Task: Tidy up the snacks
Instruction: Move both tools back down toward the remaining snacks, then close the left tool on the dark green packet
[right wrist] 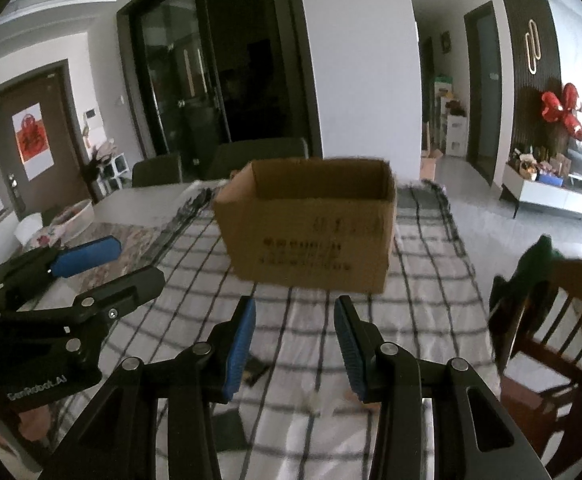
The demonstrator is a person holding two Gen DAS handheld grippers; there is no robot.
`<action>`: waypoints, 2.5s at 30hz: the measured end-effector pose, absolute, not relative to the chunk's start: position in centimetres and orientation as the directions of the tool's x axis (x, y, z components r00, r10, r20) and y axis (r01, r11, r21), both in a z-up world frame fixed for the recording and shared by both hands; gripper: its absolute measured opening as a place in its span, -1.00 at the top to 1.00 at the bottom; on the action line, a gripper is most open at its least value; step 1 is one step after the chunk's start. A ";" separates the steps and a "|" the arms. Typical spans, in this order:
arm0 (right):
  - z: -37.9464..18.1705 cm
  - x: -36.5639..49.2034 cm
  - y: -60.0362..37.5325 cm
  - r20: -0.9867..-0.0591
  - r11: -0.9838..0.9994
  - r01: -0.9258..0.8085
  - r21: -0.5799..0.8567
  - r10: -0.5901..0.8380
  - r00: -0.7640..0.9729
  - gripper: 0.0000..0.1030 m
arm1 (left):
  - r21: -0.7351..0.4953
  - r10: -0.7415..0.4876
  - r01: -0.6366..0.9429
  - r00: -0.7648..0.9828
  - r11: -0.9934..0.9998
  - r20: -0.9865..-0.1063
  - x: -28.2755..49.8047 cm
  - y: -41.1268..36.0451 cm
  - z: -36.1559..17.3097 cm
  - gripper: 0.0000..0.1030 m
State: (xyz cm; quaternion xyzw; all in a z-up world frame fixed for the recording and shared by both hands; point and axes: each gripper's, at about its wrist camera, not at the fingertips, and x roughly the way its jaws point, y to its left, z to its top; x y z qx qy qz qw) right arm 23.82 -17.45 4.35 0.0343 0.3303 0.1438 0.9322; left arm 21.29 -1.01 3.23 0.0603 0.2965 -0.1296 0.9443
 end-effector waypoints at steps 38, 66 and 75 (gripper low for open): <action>-6.5 17.8 -14.9 -0.815 0.978 -0.158 0.139 0.203 0.543 0.19 | -0.019 -0.296 0.465 0.530 0.885 -0.795 18.9 -0.8 -11.2 -0.36; -7.8 18.7 -15.5 -0.834 0.981 -0.128 0.142 0.189 0.519 0.19 | -0.046 -0.287 0.419 0.536 0.907 -0.794 19.8 -0.7 -11.8 -0.01; -7.0 19.4 -16.4 -0.803 0.975 -0.139 0.174 0.222 0.552 0.19 | -0.047 -0.250 0.335 0.594 0.941 -0.765 19.7 -0.9 -8.4 0.07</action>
